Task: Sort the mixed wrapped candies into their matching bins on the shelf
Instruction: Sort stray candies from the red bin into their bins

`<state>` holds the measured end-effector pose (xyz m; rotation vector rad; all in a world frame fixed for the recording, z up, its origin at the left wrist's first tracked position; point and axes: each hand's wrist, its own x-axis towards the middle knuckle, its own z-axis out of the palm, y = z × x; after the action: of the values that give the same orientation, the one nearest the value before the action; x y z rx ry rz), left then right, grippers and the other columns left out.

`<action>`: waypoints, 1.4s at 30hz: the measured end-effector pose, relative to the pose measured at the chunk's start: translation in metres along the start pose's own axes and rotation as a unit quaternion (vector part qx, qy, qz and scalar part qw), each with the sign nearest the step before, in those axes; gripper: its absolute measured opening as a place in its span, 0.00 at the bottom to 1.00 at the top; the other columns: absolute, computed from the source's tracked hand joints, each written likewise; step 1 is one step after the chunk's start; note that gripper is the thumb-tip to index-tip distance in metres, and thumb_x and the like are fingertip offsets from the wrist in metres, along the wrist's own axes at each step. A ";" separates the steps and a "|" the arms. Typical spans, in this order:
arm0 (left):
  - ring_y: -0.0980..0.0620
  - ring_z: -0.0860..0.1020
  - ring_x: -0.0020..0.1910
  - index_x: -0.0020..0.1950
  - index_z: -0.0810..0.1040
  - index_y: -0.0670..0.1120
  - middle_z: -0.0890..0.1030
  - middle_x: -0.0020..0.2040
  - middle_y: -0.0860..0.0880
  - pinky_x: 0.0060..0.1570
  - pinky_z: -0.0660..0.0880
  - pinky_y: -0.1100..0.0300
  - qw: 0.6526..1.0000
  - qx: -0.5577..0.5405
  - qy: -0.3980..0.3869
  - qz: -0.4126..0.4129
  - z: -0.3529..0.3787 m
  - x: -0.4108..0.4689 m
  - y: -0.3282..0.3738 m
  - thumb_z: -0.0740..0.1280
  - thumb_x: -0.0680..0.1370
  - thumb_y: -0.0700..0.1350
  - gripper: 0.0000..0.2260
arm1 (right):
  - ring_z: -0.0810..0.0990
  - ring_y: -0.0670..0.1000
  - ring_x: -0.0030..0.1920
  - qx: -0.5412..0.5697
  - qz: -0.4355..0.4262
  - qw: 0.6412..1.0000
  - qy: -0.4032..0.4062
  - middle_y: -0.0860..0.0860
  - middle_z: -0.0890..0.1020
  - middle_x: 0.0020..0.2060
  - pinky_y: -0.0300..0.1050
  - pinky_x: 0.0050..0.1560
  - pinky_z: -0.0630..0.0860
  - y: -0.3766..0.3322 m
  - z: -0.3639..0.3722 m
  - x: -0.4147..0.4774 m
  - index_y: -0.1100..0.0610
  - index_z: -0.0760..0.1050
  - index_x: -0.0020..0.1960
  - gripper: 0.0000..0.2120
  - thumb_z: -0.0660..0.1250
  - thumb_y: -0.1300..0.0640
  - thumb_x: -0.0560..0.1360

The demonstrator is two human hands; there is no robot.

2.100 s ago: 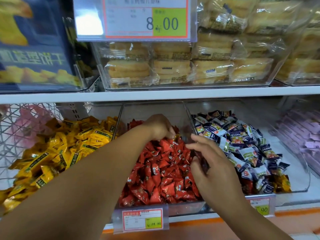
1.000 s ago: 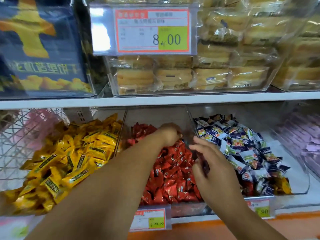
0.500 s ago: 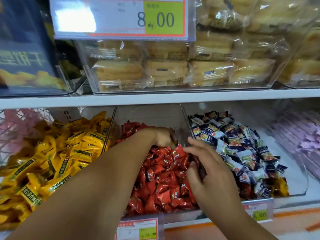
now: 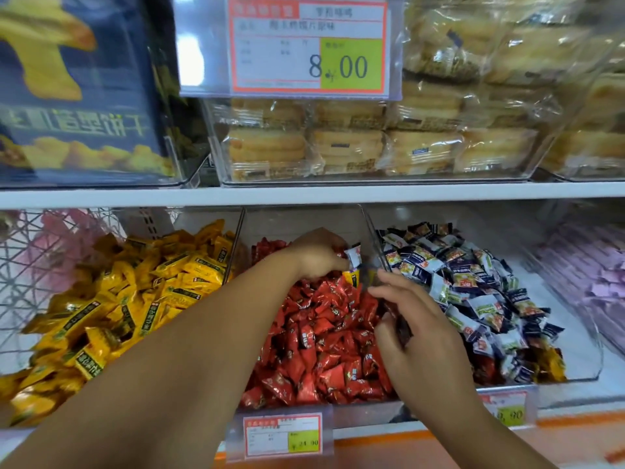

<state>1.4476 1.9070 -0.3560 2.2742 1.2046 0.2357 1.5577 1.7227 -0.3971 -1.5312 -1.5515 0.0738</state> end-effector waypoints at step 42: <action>0.50 0.75 0.43 0.49 0.76 0.50 0.78 0.42 0.50 0.36 0.64 0.61 0.968 -0.011 0.252 -0.012 -0.045 -0.095 -0.013 0.67 0.78 0.46 0.02 | 0.80 0.50 0.55 -0.042 0.006 0.999 -0.019 0.38 0.70 0.63 0.34 0.52 0.68 -0.010 -0.004 0.000 0.52 0.79 0.59 0.15 0.60 0.57 0.75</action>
<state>1.3652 1.8538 -0.3160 2.2472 1.4617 0.8544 1.5526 1.7186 -0.3887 -1.6131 -1.5926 0.0454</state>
